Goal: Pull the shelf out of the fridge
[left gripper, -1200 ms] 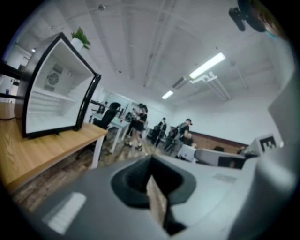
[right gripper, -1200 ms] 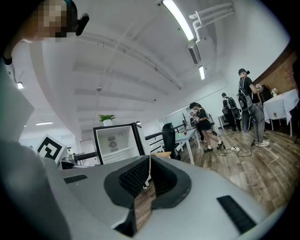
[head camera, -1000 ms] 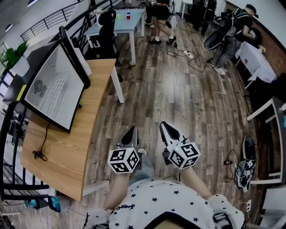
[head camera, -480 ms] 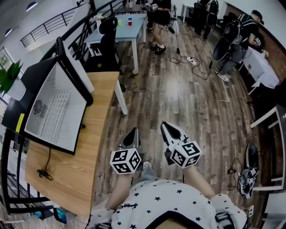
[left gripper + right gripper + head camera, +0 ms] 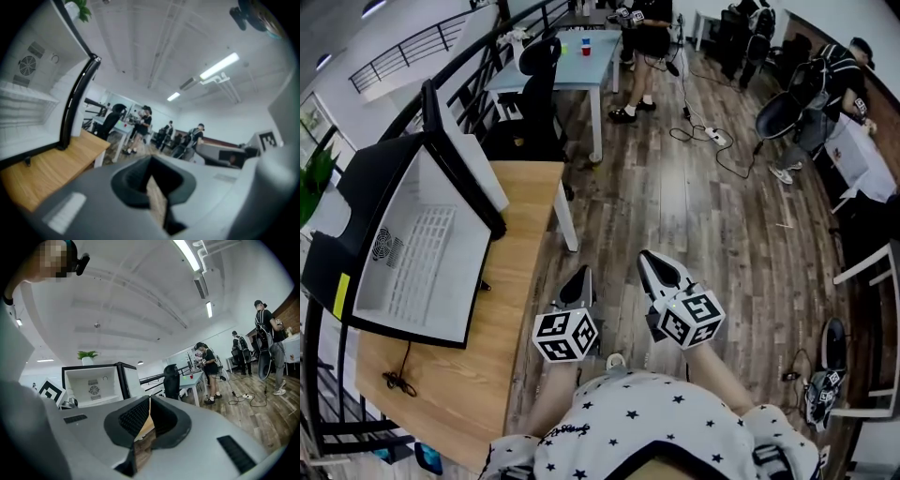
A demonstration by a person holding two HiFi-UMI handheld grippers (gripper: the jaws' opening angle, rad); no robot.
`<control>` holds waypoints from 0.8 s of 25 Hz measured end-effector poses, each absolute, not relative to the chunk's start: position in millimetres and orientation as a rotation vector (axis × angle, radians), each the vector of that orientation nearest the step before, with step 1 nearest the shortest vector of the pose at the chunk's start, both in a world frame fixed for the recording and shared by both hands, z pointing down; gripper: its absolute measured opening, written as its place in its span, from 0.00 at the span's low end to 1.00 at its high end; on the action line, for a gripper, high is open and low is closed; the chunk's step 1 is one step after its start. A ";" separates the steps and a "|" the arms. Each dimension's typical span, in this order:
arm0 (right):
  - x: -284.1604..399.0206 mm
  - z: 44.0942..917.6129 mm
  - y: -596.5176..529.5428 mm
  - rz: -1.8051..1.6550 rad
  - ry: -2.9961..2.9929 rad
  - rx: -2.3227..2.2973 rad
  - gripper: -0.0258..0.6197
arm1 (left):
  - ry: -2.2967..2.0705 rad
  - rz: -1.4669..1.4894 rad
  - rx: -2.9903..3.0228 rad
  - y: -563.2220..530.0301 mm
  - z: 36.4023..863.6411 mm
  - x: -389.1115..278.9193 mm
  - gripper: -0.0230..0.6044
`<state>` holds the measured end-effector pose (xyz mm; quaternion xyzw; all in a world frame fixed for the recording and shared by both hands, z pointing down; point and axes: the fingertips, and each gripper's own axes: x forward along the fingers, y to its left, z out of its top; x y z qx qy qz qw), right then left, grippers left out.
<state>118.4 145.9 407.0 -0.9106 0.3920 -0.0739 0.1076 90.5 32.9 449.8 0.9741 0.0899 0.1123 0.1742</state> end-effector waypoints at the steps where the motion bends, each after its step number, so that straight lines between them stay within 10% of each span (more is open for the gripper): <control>1: 123.5 407.8 139.3 -0.220 1.162 -2.678 0.08 | 0.245 0.318 2.760 26.1 450.7 95.0 0.05; 20: 143.4 423.7 16.9 -0.345 1.540 -2.504 0.08 | -0.131 0.298 2.711 -88.9 471.3 88.9 0.05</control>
